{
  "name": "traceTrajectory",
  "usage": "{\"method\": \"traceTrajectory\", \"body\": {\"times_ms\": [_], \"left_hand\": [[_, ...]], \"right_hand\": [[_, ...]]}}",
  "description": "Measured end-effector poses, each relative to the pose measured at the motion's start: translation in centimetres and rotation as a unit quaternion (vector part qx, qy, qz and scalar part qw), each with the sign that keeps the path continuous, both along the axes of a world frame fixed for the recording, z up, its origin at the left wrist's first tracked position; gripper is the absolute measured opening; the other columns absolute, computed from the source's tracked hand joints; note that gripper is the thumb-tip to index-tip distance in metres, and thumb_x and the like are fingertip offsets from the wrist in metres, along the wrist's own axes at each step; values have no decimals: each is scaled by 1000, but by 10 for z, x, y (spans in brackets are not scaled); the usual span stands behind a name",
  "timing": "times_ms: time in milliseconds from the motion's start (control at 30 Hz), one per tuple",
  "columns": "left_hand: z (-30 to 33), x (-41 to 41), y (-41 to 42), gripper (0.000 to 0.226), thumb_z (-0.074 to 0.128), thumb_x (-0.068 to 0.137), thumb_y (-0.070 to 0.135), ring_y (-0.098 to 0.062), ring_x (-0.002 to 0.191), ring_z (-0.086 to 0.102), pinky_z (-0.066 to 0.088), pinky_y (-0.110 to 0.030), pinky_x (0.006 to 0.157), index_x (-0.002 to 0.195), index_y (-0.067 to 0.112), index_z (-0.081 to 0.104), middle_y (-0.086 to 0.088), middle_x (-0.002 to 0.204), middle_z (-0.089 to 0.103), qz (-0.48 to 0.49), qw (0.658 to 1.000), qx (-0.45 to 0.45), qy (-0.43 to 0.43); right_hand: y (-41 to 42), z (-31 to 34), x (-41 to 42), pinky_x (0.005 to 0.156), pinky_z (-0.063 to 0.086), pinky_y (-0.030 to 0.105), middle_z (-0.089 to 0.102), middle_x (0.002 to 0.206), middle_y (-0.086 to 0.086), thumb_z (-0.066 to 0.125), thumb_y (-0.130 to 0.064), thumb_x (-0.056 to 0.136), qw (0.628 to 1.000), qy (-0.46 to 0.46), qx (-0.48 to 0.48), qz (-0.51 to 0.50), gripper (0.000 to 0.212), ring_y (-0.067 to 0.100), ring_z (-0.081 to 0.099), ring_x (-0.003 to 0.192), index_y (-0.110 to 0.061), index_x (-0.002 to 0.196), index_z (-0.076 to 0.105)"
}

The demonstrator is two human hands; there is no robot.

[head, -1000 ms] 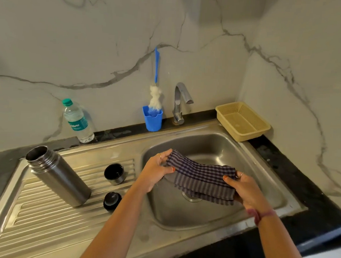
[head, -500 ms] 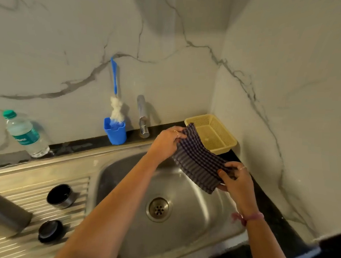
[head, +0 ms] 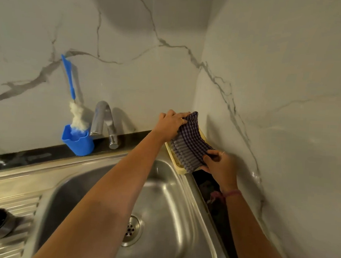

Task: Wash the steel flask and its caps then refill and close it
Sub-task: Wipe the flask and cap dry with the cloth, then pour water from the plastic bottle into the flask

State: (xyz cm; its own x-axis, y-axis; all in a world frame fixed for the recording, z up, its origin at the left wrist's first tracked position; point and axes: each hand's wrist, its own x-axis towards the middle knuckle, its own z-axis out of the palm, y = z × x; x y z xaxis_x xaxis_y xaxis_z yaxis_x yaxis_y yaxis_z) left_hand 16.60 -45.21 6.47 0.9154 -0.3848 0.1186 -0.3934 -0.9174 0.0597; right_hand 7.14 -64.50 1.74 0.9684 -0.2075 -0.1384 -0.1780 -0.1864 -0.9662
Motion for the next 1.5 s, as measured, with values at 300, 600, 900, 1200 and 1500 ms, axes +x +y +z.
{"method": "traceTrajectory", "body": {"times_ms": [300, 600, 900, 1200, 1500], "left_hand": [[-35, 47, -16, 51, 55, 98, 16, -23, 135, 32, 21, -50, 112, 145, 36, 47, 14, 161, 25, 5, 995, 96, 38], [-63, 58, -13, 42, 55, 99, 34, -36, 147, 9, 5, -65, 116, 141, 30, 52, 2, 165, 10, 5, 990, 118, 77], [-44, 37, -4, 41, 55, 98, 21, -28, 144, 17, 9, -56, 115, 136, 33, 58, 2, 158, 32, 18, 999, 21, 22], [-34, -78, 27, 30, 50, 100, 24, -16, 130, 32, 14, -35, 101, 124, 32, 68, 12, 141, 50, 83, 981, -168, -40], [-55, -208, 83, 32, 52, 99, 24, -10, 129, 32, 9, -25, 100, 127, 36, 63, 15, 139, 48, 159, 962, -220, -44]], "right_hand": [[5, -15, 37, 69, 50, 22, 71, 104, 9, 67, -20, 86, 959, 0, -278, 58, 28, 21, 66, 89, -7, 111, 69], [19, -24, 45, 63, 38, 25, 56, 76, 1, 49, -34, 90, 841, 15, -532, 90, 29, 19, 55, 82, -14, 74, 62], [24, -16, 24, 93, 32, 38, 51, 117, 5, 40, -47, 94, 797, 37, -598, 81, 38, 24, 39, 117, -22, 101, 68], [41, 1, -4, 91, 36, 40, 55, 110, 4, 50, -39, 92, 841, -54, -533, 67, 26, 25, 46, 108, -22, 100, 69], [93, 8, -47, 76, 42, 38, 58, 96, 7, 58, -28, 90, 869, -181, -448, 105, 18, 27, 51, 92, -16, 90, 71]]}}
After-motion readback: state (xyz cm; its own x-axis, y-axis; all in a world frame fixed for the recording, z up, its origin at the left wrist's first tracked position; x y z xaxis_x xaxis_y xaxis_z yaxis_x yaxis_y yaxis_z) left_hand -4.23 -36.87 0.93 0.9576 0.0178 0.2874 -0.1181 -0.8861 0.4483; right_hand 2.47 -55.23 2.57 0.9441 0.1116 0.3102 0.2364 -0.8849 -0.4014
